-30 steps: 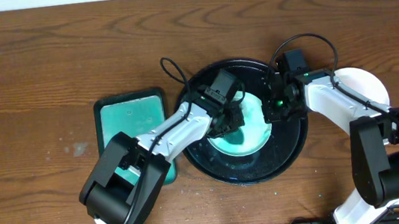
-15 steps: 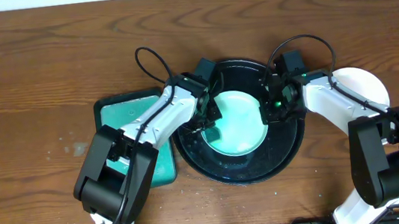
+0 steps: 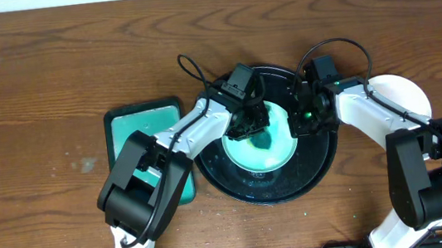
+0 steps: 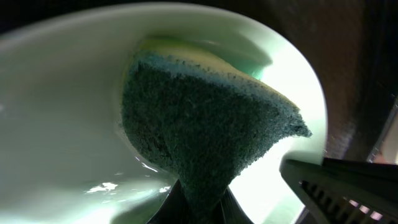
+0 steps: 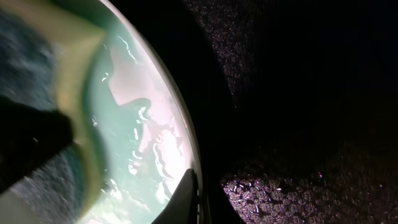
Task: Clean dirty plates on tray and stack at the side
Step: 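Scrub the green plate with the sponge while right gripper holds its rim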
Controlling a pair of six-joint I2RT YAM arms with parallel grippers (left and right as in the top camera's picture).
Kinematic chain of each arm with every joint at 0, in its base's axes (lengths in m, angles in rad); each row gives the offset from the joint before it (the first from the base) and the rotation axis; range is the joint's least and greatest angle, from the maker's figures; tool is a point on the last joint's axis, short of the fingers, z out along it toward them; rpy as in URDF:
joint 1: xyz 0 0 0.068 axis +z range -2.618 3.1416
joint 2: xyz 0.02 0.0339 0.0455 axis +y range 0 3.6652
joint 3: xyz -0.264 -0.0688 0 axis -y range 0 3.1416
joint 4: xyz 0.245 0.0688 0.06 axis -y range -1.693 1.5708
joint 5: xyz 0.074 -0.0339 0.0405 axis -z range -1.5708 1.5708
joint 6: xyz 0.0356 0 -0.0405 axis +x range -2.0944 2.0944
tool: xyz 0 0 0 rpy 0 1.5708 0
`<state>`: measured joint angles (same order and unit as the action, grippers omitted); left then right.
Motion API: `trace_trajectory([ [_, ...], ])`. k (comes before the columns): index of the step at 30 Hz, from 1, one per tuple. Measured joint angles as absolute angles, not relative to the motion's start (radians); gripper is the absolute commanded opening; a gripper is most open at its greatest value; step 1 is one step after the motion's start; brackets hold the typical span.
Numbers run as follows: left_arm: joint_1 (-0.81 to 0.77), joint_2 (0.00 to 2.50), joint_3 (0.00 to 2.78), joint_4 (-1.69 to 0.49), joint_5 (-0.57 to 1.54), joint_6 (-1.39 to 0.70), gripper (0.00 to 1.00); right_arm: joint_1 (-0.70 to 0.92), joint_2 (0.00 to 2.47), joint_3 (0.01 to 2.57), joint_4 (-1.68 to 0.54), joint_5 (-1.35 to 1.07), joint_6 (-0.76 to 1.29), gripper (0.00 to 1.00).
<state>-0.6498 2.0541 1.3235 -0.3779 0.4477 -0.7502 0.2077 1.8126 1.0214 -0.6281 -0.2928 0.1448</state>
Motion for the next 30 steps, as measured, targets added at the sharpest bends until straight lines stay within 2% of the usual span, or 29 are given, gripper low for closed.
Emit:
trace_trajectory([
  [11, -0.679, 2.088, 1.325, -0.355, 0.657, -0.735, 0.07, 0.208, 1.813, 1.021, -0.628, -0.293, 0.145, 0.01],
  [17, -0.689, 2.091, 1.325, -0.382, 0.693, -0.732, 0.07, 0.208, 1.813, 1.021, -0.63, -0.293, 0.145, 0.01],
  [23, -0.689, 2.091, 1.328, -0.4, 0.67, -0.732, 0.07, 0.208, 1.813, 1.021, -0.63, -0.293, 0.145, 0.01],
  [30, -0.683, 2.073, 1.353, -0.488, 0.523, -0.727, 0.07, 0.208, 1.813, 1.021, -0.631, -0.292, 0.145, 0.01],
])
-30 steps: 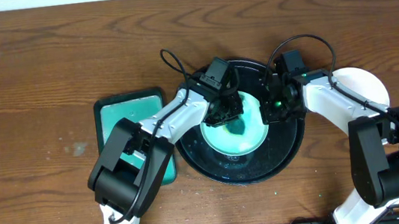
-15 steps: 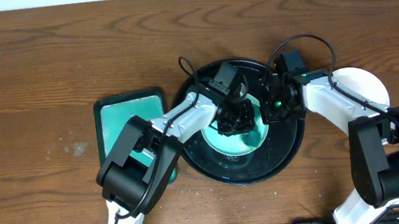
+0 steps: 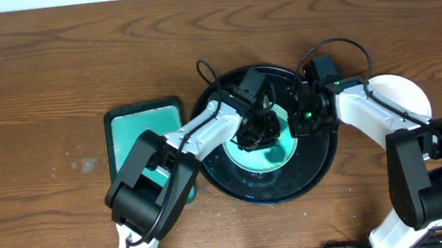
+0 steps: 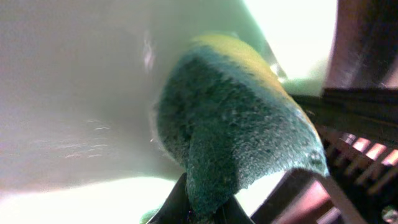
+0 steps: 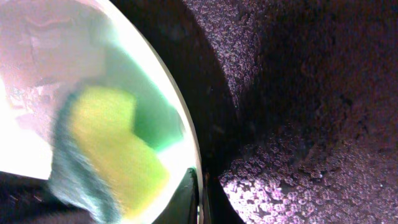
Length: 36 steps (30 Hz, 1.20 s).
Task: Clean dirty plates on tray and stack at the side
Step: 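Scrub the green plate with the sponge while right gripper holds its rim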
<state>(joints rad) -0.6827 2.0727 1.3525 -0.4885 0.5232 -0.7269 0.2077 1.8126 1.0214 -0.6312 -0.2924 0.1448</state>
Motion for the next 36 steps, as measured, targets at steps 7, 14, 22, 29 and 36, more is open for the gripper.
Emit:
trace_trajectory([
  [7, -0.631, 2.057, 1.414, -0.686, 0.28, -0.705, 0.07, 0.208, 1.813, 1.021, -0.631, -0.292, 0.145, 0.01],
  [14, -0.63, 2.068, 1.473, -0.816, 0.011, -0.671, 0.07, 0.209, 1.813, 1.021, -0.63, -0.3, 0.145, 0.01],
  [22, -0.624, 2.069, 1.47, -0.731, 0.086, -0.602, 0.08, 0.215, 1.813, 1.021, -0.632, -0.3, 0.145, 0.01],
  [29, -0.625, 2.093, 1.461, -0.6, 0.369, -0.586, 0.08, 0.215, 1.813, 1.021, -0.633, -0.3, 0.145, 0.01],
  [36, -0.681, 2.107, 1.47, -0.62, 0.395, -0.575, 0.07, 0.215, 1.813, 1.021, -0.635, -0.299, 0.145, 0.01],
])
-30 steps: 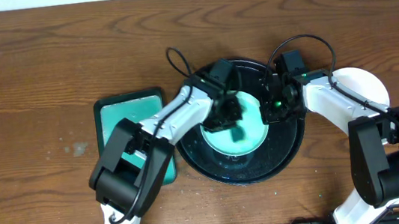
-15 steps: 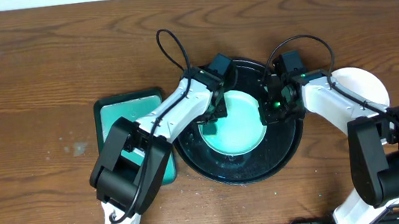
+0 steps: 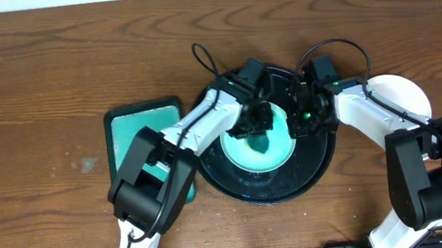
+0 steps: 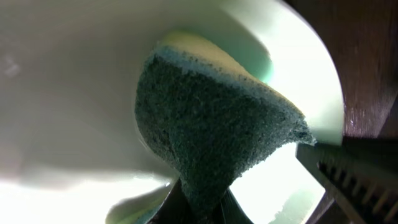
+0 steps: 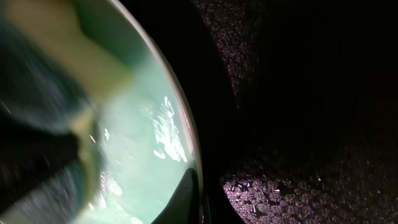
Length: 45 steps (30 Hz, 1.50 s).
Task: Clean dirty plates on tray and stack at the side
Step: 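Scrub the green plate with the sponge while right gripper holds its rim, then return the sponge with the left gripper to the green sponge tray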
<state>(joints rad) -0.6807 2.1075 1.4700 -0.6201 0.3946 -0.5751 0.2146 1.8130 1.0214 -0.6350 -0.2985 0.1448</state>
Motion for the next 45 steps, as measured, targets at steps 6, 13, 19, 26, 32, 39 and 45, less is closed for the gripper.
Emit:
trace_trajectory([
  [6, -0.727, 2.11, 1.472, -0.666, 0.448, -0.562, 0.07, 0.215, 1.813, 1.021, -0.635, -0.299, 0.145, 0.01],
  [13, -0.725, 2.123, 1.472, -0.688, 0.549, -0.504, 0.07, 0.215, 1.813, 1.021, -0.635, -0.299, 0.145, 0.01],
  [19, -0.718, 2.127, 1.472, -0.722, 0.605, -0.474, 0.07, 0.215, 1.813, 1.021, -0.635, -0.299, 0.145, 0.01],
  [26, -0.648, 2.073, 1.453, -0.821, 0.648, -0.47, 0.07, 0.215, 1.813, 1.021, -0.635, -0.299, 0.145, 0.01],
  [32, -0.505, 1.848, 1.439, -0.953, 0.533, -0.47, 0.07, 0.215, 1.813, 1.021, -0.635, -0.299, 0.145, 0.01],
  [39, -0.323, 1.542, 1.441, -1.127, 0.101, -0.476, 0.08, 0.215, 1.813, 1.02, -0.62, -0.299, 0.145, 0.01],
  [45, -0.206, 1.519, 1.417, -1.15, -0.121, -0.496, 0.08, 0.215, 1.816, 1.018, -0.571, -0.304, 0.147, 0.01],
])
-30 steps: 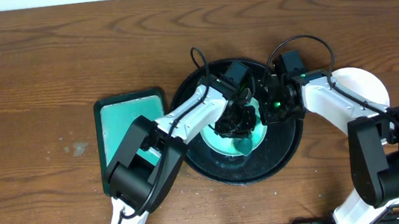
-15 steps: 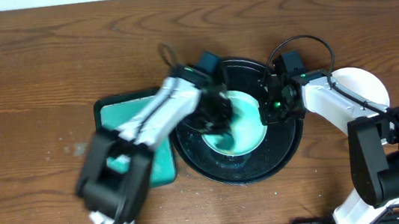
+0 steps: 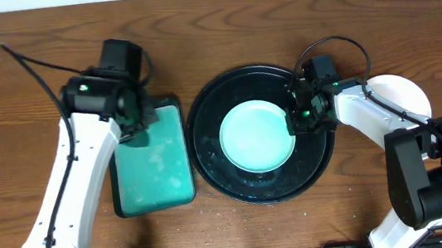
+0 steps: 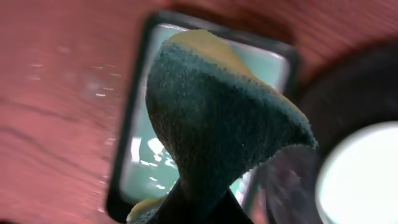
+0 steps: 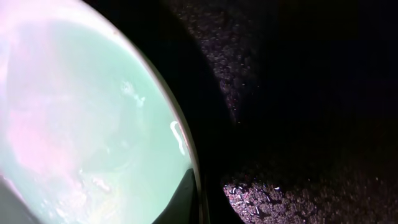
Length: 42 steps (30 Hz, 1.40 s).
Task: Clean dirty plates on tray and stack at the side
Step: 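Return the sponge with the left gripper to the green sponge tray, then lift the green plate with the right gripper and tilt it over the tray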
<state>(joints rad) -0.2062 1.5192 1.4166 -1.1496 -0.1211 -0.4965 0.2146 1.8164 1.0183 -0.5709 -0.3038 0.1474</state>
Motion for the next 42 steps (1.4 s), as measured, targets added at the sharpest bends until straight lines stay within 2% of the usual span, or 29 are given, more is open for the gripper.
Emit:
trace_trajectory([
  [8, -0.167, 1.569, 1.175, -1.022, -0.171, -0.527, 0.08, 0.214, 1.817, 1.019, -0.591, -0.308, 0.171, 0.01],
  [10, -0.167, 1.575, 1.129, -0.989, -0.17, -0.528, 0.13, 0.215, 1.817, 1.019, -0.599, -0.309, 0.174, 0.01],
  [13, -0.167, 1.575, 1.104, -0.962, -0.165, -0.531, 0.16, 0.219, 1.817, 1.019, -0.602, -0.309, 0.176, 0.01],
  [14, -0.167, 1.575, 1.104, -0.959, -0.163, -0.531, 0.22, 0.222, 1.815, 1.019, -0.602, -0.305, 0.176, 0.01],
  [17, -0.167, 1.575, 1.104, -0.957, -0.162, -0.535, 0.25, 0.24, 1.806, 1.019, -0.607, -0.279, 0.179, 0.01],
  [23, -0.167, 1.555, 1.104, -0.995, -0.143, -0.54, 0.44, 0.332, 1.723, 1.012, -0.616, -0.24, 0.179, 0.01],
  [30, -0.167, 1.356, 1.12, -1.024, -0.11, -0.533, 0.65, 0.429, 1.526, 1.012, -0.601, -0.144, 0.179, 0.01],
  [34, -0.167, 1.191, 1.134, -1.026, -0.107, -0.534, 0.69, 0.479, 1.468, 1.015, -0.506, -0.115, 0.179, 0.01],
  [39, -0.167, 0.979, 1.136, -1.033, -0.106, -0.535, 0.72, 0.562, 1.469, 1.021, -0.275, -0.099, 0.177, 0.01],
  [42, -0.167, 0.868, 1.136, -1.034, -0.105, -0.532, 0.79, 0.632, 1.493, 1.027, -0.088, -0.093, 0.151, 0.01],
])
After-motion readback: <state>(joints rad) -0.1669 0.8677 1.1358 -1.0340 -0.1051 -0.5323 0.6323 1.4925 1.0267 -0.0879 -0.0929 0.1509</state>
